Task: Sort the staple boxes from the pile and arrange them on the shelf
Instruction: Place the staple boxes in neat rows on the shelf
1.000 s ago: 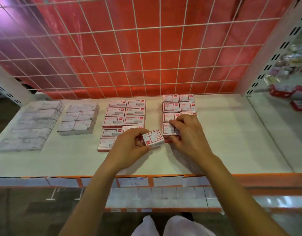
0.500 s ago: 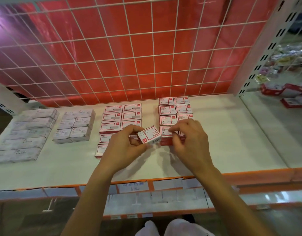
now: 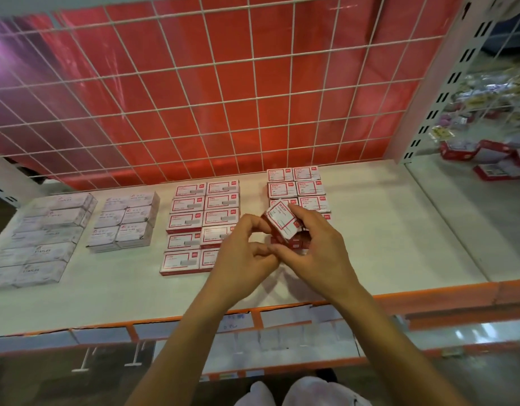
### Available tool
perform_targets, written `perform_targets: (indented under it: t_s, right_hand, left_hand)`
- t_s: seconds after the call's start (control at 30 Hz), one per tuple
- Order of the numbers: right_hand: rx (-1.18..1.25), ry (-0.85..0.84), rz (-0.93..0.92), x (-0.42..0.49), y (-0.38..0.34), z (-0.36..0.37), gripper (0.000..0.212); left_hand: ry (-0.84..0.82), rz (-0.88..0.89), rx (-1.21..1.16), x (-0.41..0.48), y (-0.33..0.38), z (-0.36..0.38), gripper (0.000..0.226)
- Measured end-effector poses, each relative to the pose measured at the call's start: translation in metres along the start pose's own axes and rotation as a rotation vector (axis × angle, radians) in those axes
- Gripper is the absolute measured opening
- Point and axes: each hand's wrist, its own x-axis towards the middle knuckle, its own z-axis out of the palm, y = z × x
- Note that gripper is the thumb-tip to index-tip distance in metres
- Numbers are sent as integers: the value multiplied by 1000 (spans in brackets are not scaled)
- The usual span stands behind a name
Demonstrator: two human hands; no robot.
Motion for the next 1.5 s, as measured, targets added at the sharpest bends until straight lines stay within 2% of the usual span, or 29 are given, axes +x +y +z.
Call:
perform_targets:
  t_s: [0.3,0.53,0.7,0.83,1.03,1.27,1.33,1.4,1.5]
  right_hand:
    - [21,5,19,-10,15,-8,54]
    - [101,-16,88,-23,24,-10,49]
    - [-87,-34,62,-31,33,-5,46]
    - [-166,-59,73,-32,38,1,43]
    - [-226,-44,145,-26,38,3,26]
    - [-187,-49,183,-25,40,3,21]
    - [-194,23,145,-26,41,2,23]
    - [-193,173,118,-26,43,0,24]
    - [-131,320,182,-21,44,-3,24]
  left_hand:
    - [22,-21,125,-1,-14,1,30]
    - [-29,-28,211,-8,-19,-2,42]
    - [-64,-73,259,-10,-27,1,43]
    - [-32,-89,312,-6,-35,8,49]
    - [19,-69,405,2,-38,17,46]
    - [21,-58,453,4,-35,19,45]
    - [30,-48,454,3,-34,20,47]
    - [45,-26,451,3,-32,21,53]
    - [31,9,400,3,-30,25,59]
